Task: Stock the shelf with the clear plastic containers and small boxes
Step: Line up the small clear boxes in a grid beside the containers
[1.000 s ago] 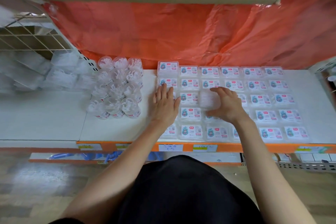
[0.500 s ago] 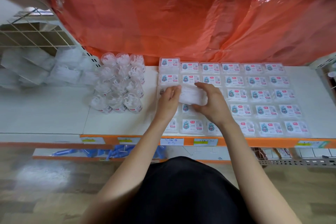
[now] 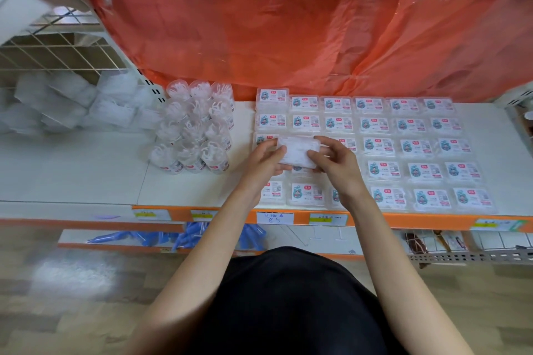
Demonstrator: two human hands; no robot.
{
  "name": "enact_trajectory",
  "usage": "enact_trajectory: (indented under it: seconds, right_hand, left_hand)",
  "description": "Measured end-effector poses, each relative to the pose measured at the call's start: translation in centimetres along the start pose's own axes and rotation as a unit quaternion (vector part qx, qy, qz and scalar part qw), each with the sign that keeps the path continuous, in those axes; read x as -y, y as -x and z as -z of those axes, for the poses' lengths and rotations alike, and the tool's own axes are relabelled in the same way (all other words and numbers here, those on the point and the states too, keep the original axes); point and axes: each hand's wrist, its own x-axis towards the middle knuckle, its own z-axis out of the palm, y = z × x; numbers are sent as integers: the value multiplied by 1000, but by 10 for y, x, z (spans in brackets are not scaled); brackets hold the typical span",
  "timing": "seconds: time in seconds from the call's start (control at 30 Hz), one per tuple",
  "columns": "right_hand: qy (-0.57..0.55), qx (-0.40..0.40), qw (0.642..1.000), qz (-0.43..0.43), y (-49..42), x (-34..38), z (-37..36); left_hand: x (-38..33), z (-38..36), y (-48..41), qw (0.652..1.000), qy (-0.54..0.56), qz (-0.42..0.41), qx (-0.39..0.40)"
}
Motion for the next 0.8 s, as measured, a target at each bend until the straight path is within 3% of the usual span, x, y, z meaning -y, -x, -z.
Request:
enact_trajectory:
  seconds: [0.17,0.4,0.57,0.8]
  right_hand:
    - [23,5,998,60,3,-4,2]
    - [95,47,983,149,5,-6,-2]
    - [95,29,985,140,0,-11,-3]
    - [-42,-25,998,43,-2,-7,-9]
  left_hand:
    - [-9,2,3,998,-12,53,-15]
    - [-9,6,-2,991,77,102,-36]
    - [-5,11,-1,992,125,20,-14]
    - [-2,16,-4,996,69,-47,6]
